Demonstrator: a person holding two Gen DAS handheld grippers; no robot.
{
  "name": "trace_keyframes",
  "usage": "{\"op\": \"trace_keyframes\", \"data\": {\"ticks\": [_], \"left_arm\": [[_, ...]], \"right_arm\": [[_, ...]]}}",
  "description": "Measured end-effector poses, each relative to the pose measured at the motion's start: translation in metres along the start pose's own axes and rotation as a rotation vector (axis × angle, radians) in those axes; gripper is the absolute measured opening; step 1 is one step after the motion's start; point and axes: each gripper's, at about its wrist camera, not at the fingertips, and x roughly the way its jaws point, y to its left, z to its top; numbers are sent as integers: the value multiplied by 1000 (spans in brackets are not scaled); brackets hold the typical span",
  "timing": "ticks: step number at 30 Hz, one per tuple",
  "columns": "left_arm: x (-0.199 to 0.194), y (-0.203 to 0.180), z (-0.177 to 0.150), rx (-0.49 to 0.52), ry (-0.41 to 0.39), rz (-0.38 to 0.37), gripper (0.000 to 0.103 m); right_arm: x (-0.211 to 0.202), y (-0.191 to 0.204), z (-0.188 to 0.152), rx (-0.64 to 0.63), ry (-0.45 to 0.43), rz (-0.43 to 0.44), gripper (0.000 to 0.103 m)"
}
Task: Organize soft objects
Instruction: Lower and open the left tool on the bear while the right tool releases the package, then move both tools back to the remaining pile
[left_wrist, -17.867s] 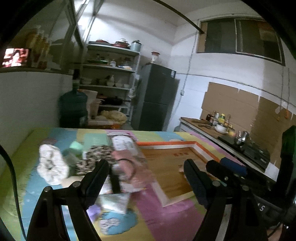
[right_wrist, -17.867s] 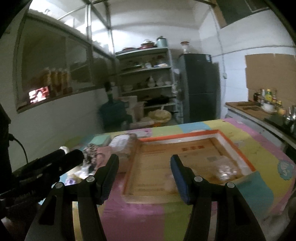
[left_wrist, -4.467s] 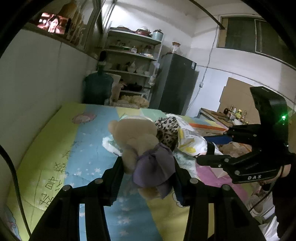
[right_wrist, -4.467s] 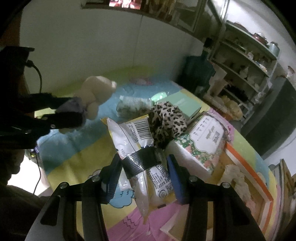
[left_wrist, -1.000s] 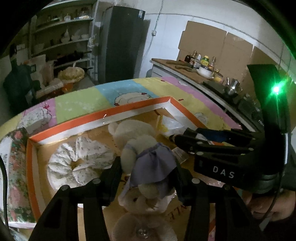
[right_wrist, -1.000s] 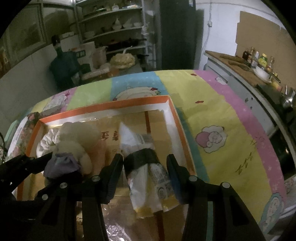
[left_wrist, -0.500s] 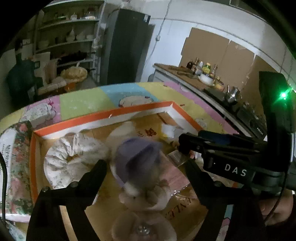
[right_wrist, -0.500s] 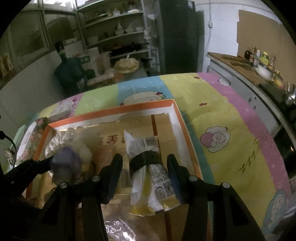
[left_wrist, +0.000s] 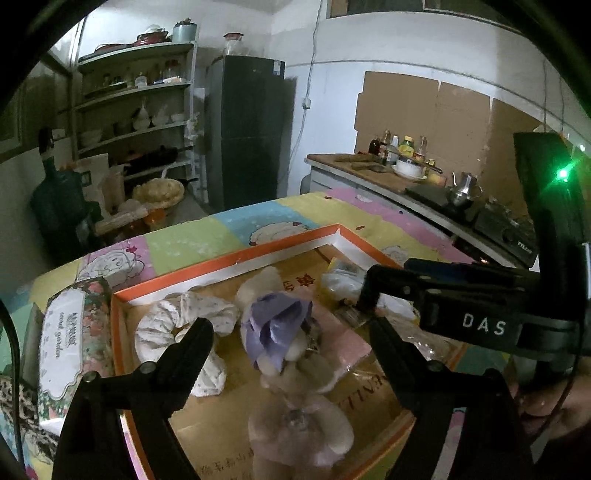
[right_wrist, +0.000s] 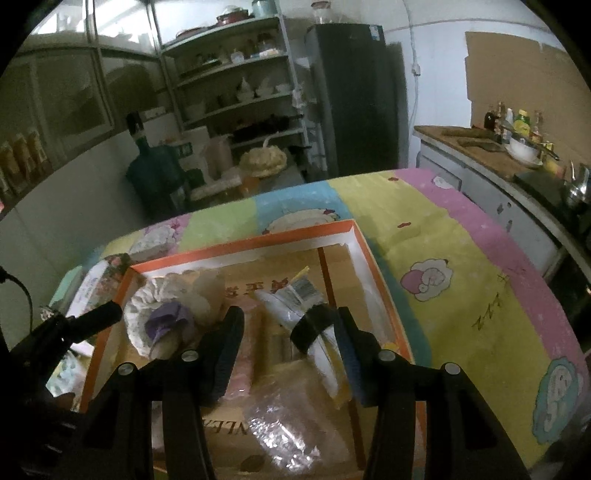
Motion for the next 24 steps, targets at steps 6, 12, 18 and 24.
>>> {"op": "trace_keyframes", "data": {"ticks": [6,12,18,24], "left_arm": [[-15,-1,-4,10,-31,28,86],[-30,-5,-9,22,-64,50,86],[-50,0,-13,-9,-106,46,84],[-72,8,-20,-26,-146,90,84]], "right_arm": [[-23,10,-7,-9,-46,29,52],[-48,26,-17,-30,-89,73,53],[-79,44,-29,-40,-157,106,54],[-104,65,-41,-55,-215,120,56]]}}
